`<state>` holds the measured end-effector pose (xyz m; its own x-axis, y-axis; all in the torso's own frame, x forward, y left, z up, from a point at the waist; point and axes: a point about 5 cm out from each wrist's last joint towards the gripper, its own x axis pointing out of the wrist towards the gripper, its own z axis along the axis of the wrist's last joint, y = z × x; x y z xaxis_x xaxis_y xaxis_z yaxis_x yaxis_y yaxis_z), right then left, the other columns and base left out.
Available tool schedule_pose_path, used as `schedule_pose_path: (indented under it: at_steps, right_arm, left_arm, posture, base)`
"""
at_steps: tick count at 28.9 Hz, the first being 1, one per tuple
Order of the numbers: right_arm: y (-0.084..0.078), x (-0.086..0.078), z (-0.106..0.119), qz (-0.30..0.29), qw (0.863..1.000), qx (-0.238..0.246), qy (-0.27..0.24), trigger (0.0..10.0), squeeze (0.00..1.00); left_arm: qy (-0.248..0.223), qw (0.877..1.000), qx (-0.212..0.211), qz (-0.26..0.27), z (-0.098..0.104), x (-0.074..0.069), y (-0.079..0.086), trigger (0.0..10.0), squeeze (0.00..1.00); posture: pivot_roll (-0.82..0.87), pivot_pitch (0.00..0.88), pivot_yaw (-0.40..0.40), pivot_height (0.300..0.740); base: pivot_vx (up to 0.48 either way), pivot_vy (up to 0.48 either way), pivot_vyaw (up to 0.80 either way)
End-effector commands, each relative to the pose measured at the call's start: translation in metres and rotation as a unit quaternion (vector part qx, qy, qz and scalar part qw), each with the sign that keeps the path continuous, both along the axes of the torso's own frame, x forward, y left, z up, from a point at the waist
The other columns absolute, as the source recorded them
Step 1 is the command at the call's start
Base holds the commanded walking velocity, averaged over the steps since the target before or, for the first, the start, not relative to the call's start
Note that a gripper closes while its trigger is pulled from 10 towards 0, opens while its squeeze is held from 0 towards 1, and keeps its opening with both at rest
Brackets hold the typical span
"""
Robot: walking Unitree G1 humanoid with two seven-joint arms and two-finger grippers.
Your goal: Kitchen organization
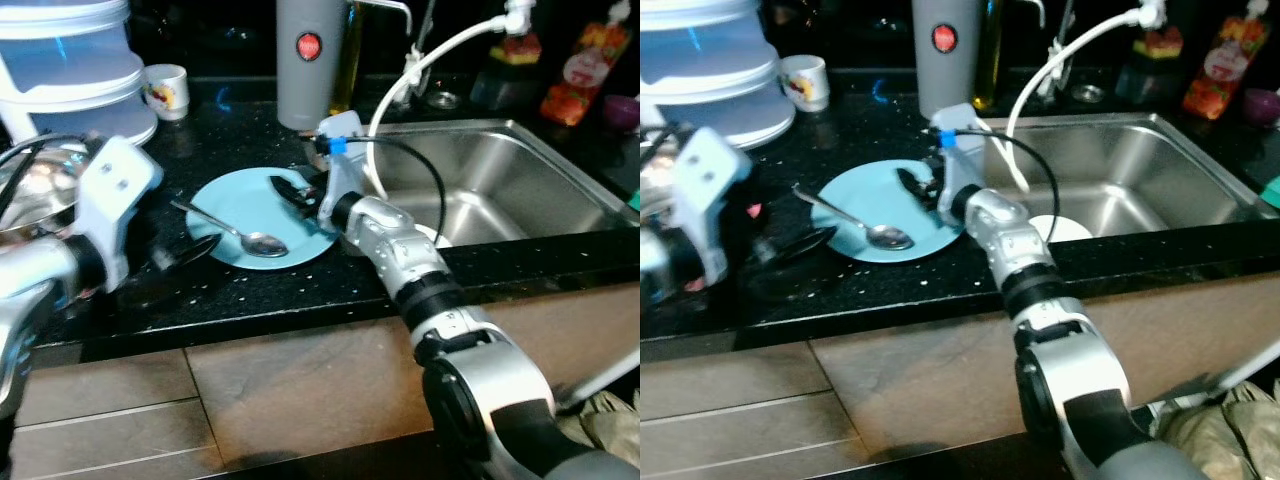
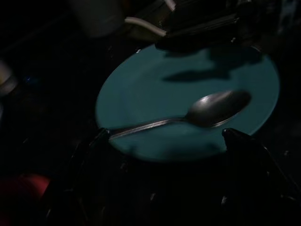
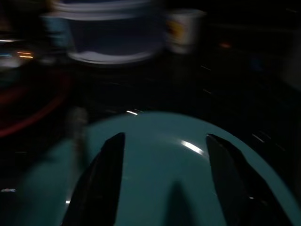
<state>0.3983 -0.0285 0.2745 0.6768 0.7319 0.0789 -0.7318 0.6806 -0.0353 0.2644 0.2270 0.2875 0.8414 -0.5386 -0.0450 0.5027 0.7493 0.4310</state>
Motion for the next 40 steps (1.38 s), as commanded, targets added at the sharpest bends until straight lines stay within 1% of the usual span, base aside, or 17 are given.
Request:
schedule_pose_path:
  at_steps: [1, 2, 3, 4, 5, 7, 9, 14, 15, 16, 17, 19, 20, 21, 29, 34, 40]
  right_arm:
    - [0.006, -0.002, 0.001, 0.017, 1.0, -0.005, 0.002, 10.0, 1.0]
    - [0.018, -0.009, -0.001, 0.06, 0.998, -0.037, 0.003, 10.0, 1.0]
    - [0.018, -0.009, -0.001, 0.06, 0.998, -0.037, 0.003, 10.0, 1.0]
    - [0.032, -0.016, -0.007, 0.101, 0.992, -0.073, 0.015, 10.0, 1.0]
    - [0.036, -0.017, -0.01, 0.108, 0.99, -0.084, 0.021, 10.0, 1.0]
    - [0.04, -0.018, -0.013, 0.113, 0.989, -0.094, 0.023, 10.0, 1.0]
    - [0.043, -0.018, -0.016, 0.113, 0.988, -0.099, 0.026, 10.0, 1.0]
    - [0.052, -0.017, -0.018, 0.095, 0.99, -0.102, 0.024, 10.0, 1.0]
    - [0.053, -0.018, -0.017, 0.093, 0.991, -0.095, 0.032, 10.0, 0.46]
    - [0.053, -0.018, -0.017, 0.093, 0.991, -0.095, 0.032, 10.0, 0.46]
    - [0.055, -0.018, -0.017, 0.091, 0.991, -0.088, 0.039, 10.0, 0.0]
    - [0.057, -0.017, -0.016, 0.088, 0.991, -0.085, 0.05, 10.0, 0.0]
    - [0.057, -0.017, -0.016, 0.088, 0.991, -0.085, 0.05, 10.0, 0.0]
    - [0.058, -0.017, -0.015, 0.079, 0.992, -0.086, 0.049, 10.0, 0.0]
    - [0.06, -0.015, -0.019, 0.062, 0.992, -0.088, 0.069, 10.0, 0.0]
    - [0.057, -0.015, -0.03, 0.062, 0.986, -0.109, 0.113, 10.0, 0.0]
    - [0.055, -0.016, -0.043, 0.045, 0.977, -0.095, 0.187, 10.0, 0.0]
  left_arm:
    - [-0.001, 1.0, 0.006, -0.004, 0.002, -0.004, 0.0, 10.0, 0.0]
    - [0.011, 1.0, 0.013, -0.004, 0.0, -0.012, 0.001, 10.0, 0.0]
    - [0.011, 1.0, 0.013, -0.004, 0.0, -0.012, 0.001, 10.0, 0.0]
    - [0.022, 0.999, 0.024, 0.006, -0.005, -0.02, 0.005, 10.0, 0.0]
    - [0.024, 0.999, 0.027, 0.013, -0.006, -0.023, 0.007, 10.0, 0.0]
    - [0.02, 0.998, 0.028, 0.051, -0.009, -0.023, 0.016, 10.0, 0.0]
    - [0.019, 0.997, 0.028, 0.069, -0.01, -0.025, 0.021, 10.0, 0.0]
    - [0.022, 0.996, 0.026, 0.083, -0.01, -0.034, 0.025, 10.0, 0.0]
    - [0.028, 0.995, 0.024, 0.09, -0.012, -0.038, 0.027, 10.0, 0.0]
    - [0.028, 0.995, 0.024, 0.09, -0.012, -0.038, 0.027, 10.0, 0.0]
    - [0.033, 0.994, 0.021, 0.097, -0.013, -0.043, 0.029, 10.0, 0.0]
    - [0.041, 0.993, 0.017, 0.105, -0.016, -0.051, 0.033, 10.0, 0.0]
    - [0.041, 0.993, 0.017, 0.105, -0.016, -0.051, 0.033, 10.0, 0.0]
    - [0.048, 0.994, 0.012, 0.095, -0.019, -0.055, 0.031, 10.0, 0.0]
    - [0.054, 0.996, 0.005, 0.069, -0.021, -0.054, 0.02, 10.0, 0.0]
    - [0.055, 0.997, 0.002, 0.054, -0.02, -0.051, 0.013, 10.0, 0.0]
    - [0.055, 0.997, 0.002, 0.047, -0.019, -0.049, 0.01, 10.0, 0.0]
  posture:
    - [0.11, 0.097, -0.052, 0.74]
    - [0.1, 0.092, -0.061, 0.74]
    - [0.1, 0.092, -0.061, 0.74]
    - [0.1, 0.089, -0.068, 0.74]
    - [0.1, 0.089, -0.068, 0.74]
    - [0.11, 0.089, -0.081, 0.74]
    - [0.11, 0.088, -0.085, 0.74]
    - [0.11, 0.088, -0.092, 0.74]
    - [0.12, 0.09, -0.107, 0.74]
    - [0.12, 0.09, -0.107, 0.74]
    - [0.12, 0.091, -0.109, 0.74]
    - [0.12, 0.094, -0.119, 0.74]
    - [0.12, 0.094, -0.119, 0.74]
    - [0.13, 0.097, -0.125, 0.74]
    - [0.13, 0.097, -0.126, 0.74]
    - [0.13, 0.096, -0.124, 0.74]
    - [0.13, 0.097, -0.121, 0.74]
  base:
    - [0.0, 0.0, 0.0]
    - [0.0, 0.0, 0.0]
    - [0.0, 0.0, 0.0]
    - [0.0, 0.0, 0.0]
    - [0.0, 0.0, 0.0]
    - [0.0, 0.0, 0.0]
    - [0.0, 0.0, 0.0]
    - [0.0, 0.0, 0.0]
    - [0.0, 0.0, 0.0]
    - [0.0, 0.0, 0.0]
    - [0.0, 0.0, 0.0]
    - [0.0, 0.0, 0.0]
    - [0.0, 0.0, 0.0]
    - [0.0, 0.0, 0.0]
    - [0.0, 0.0, 0.0]
    - [0.0, 0.0, 0.0]
    - [0.0, 0.0, 0.0]
